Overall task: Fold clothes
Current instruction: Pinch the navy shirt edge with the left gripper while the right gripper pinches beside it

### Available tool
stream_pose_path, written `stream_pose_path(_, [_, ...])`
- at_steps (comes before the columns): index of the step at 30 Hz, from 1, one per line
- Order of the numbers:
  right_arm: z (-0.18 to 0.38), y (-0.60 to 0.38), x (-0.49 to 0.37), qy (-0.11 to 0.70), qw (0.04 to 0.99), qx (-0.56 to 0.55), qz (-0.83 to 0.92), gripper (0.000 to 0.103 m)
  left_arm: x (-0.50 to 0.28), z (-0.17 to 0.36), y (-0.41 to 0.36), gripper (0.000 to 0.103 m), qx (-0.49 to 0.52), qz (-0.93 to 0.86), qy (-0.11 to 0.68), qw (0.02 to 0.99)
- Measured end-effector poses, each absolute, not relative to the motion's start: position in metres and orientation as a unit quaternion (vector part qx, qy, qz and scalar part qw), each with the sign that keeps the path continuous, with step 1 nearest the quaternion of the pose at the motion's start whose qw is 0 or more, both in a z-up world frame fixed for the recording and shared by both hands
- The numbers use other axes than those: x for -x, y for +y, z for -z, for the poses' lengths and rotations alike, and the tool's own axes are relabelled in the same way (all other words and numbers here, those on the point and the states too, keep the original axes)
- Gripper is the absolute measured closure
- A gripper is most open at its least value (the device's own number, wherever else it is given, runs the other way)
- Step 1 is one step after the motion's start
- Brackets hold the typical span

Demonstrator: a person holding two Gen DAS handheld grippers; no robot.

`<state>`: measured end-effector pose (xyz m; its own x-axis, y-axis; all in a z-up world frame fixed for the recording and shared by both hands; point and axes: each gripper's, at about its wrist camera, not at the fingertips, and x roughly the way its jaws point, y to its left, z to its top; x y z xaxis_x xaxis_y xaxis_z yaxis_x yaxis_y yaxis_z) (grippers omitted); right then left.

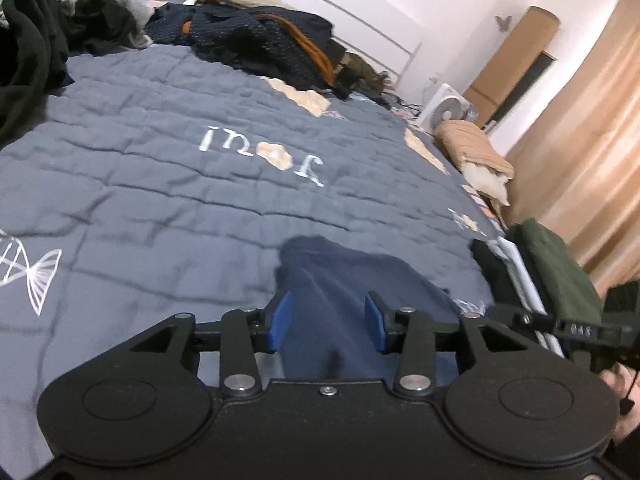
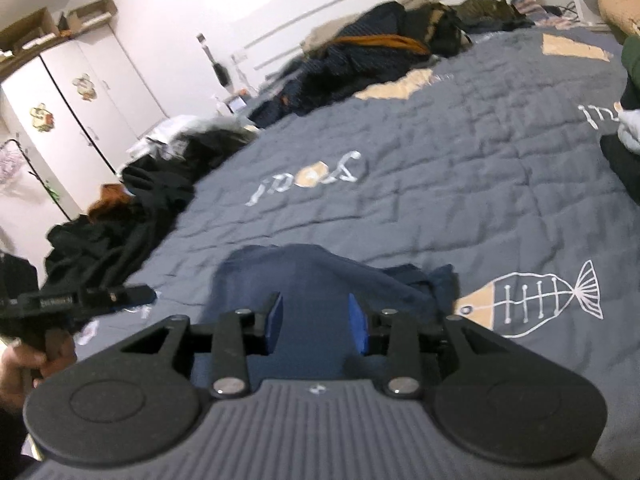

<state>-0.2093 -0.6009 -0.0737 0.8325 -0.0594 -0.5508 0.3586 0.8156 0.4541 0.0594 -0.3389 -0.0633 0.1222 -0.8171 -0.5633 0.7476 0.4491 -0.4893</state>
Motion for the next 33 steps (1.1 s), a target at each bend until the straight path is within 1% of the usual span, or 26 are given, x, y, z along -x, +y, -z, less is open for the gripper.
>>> stream_pose_path(1, [0.070,-0.597,0.212,0.264,0.916,-0.280,0.113,0.065,-0.051,0.062,-0.335,0.056,0.040,0.525,0.405,0.747])
stream_pose_path(2, [0.067,-0.592,0.215,0.262,0.917,-0.278,0.112,0.064,-0.044,0.060,-0.331,0.055,0.038,0.527,0.403,0.747])
stream_pose_path(8, [0.058,-0.574,0.238,0.262,0.913,-0.285,0.126,0.062,0.005,0.052,-0.306,0.055,0.025,0.536,0.393,0.747])
stream_pose_path(17, [0.072,-0.530,0.296,0.281,0.898,-0.301,0.154,0.062,0.080,0.061,-0.283,0.053,-0.096,0.558,0.358,0.742])
stream_pose_path(18, [0.073,-0.524,0.302,0.281,0.897,-0.304,0.155,0.062,0.089,0.062,-0.281,0.053,-0.113,0.561,0.349,0.742])
stream_pose_path(19, [0.074,-0.518,0.308,0.281,0.896,-0.307,0.156,0.062,0.097,0.063,-0.279,0.051,-0.130,0.565,0.339,0.741])
stream_pose_path(20, [0.075,-0.513,0.313,0.280,0.894,-0.311,0.157,0.062,0.105,0.065,-0.277,0.047,-0.147,0.568,0.329,0.740])
stream_pose_path(21, [0.076,-0.507,0.319,0.279,0.893,-0.315,0.158,0.062,0.113,0.066,-0.276,0.046,-0.164,0.571,0.318,0.739])
stream_pose_path(24, [0.079,-0.489,0.332,0.275,0.890,-0.325,0.161,0.062,0.138,0.071,-0.271,0.046,-0.217,0.578,0.283,0.734])
stream_pose_path(33, [0.092,-0.466,0.355,0.269,0.875,-0.337,0.220,0.062,0.195,0.103,-0.271,0.046,-0.403,0.545,0.123,0.725])
